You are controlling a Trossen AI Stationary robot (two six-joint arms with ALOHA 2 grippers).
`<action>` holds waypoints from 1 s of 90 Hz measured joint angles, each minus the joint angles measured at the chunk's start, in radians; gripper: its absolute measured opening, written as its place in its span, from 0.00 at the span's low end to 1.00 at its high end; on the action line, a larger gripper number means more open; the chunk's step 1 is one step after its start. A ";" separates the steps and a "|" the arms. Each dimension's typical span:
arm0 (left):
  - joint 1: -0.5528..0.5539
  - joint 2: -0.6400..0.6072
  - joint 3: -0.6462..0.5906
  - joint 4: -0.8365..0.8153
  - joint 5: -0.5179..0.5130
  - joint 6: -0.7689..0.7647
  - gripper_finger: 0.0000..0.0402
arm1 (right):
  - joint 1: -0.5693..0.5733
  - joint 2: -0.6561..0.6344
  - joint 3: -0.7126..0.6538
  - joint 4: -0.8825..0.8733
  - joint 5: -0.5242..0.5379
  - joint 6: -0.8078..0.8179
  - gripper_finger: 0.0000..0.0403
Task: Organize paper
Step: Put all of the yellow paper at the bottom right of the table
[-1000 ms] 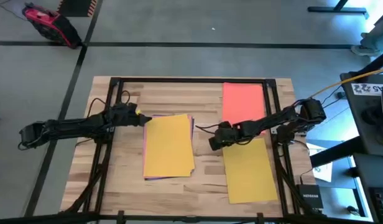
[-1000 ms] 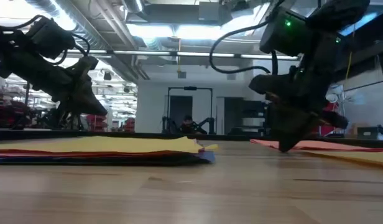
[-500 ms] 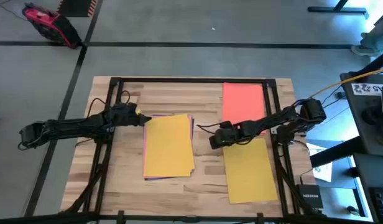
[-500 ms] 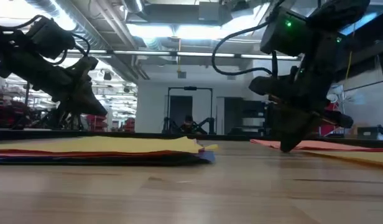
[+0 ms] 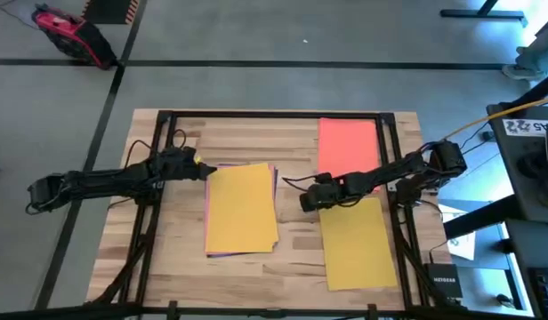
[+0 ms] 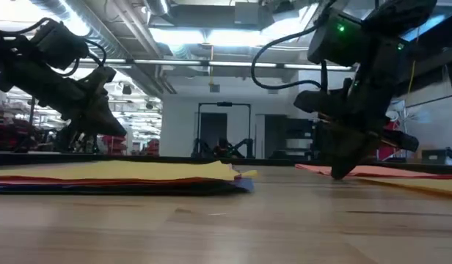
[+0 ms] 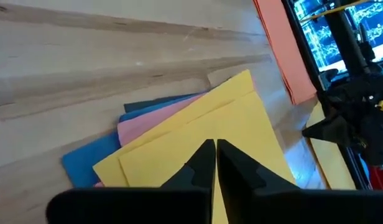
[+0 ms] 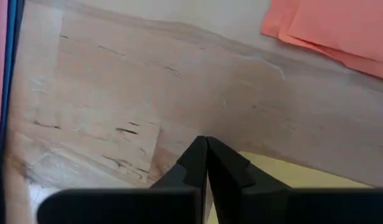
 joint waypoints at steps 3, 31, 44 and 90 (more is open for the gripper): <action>0.000 0.000 0.000 0.000 0.000 0.002 0.00 | 0.000 0.000 0.000 0.000 0.000 0.001 0.00; 0.000 0.000 0.000 0.005 -0.003 -0.024 0.00 | 0.000 0.000 -0.001 0.006 0.006 -0.001 0.00; 0.000 0.000 0.000 0.005 -0.003 -0.003 0.00 | 0.000 0.000 -0.002 0.010 0.006 -0.005 0.00; 0.000 0.000 0.000 0.063 -0.007 -0.031 0.00 | 0.000 0.001 -0.002 0.008 0.043 -0.104 0.00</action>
